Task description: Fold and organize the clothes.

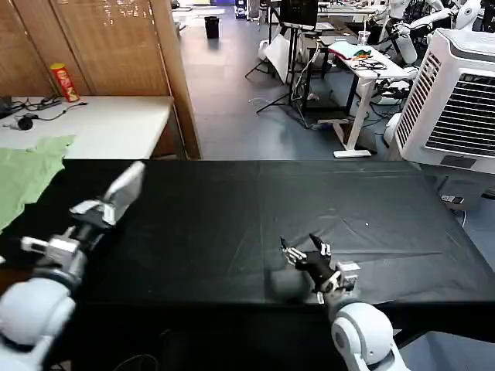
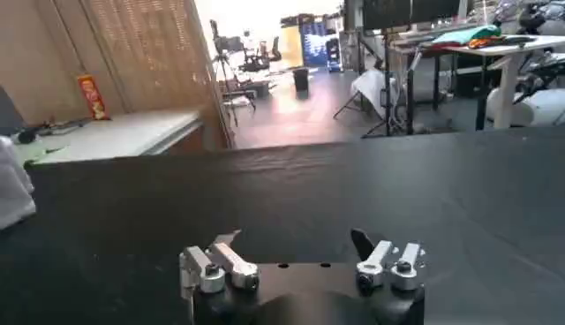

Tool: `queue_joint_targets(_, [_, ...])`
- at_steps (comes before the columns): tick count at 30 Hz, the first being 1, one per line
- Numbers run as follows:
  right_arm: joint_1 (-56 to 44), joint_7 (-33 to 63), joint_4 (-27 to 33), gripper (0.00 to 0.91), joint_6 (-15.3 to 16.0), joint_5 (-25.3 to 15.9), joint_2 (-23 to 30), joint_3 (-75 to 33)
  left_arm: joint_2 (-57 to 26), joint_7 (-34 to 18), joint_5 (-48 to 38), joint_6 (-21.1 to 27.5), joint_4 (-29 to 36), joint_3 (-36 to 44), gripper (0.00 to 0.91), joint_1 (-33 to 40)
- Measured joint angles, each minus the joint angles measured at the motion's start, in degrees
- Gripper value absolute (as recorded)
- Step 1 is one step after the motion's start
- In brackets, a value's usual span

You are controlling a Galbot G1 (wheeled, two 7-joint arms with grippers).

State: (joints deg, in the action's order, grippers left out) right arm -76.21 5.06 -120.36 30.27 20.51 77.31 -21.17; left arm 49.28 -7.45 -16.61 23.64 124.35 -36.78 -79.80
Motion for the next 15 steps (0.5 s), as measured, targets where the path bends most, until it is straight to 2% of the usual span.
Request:
queue_joint_targets(2, [-0.5, -0.1, -0.1, 0.878, 0.0, 0.1, -0.1, 0.0, 2.5, -1.0, -0.3, 0.3, 0.0, 4.2, 0.878, 0.2])
queue_joint_targets(6, [-0.8, -0.2, -0.3, 0.878, 0.8, 1.7, -0.1, 0.7, 7.6, -0.2, 0.3, 0.4, -0.9, 12.0, 0.878, 1.1])
queue_joint_targets(9, [-0.4, 0.2, -0.3, 0.878, 2.2, 4.6, -0.2, 1.6, 10.3, 2.0, 1.3, 0.3, -0.8, 16.1, 0.878, 1.0])
queue_joint_targets(15, [1.4, 2.0, 0.5, 0.878, 6.0, 12.4, 0.0, 4.2, 10.9, 5.6, 2.8, -1.5, 1.2, 17.8, 0.878, -0.5])
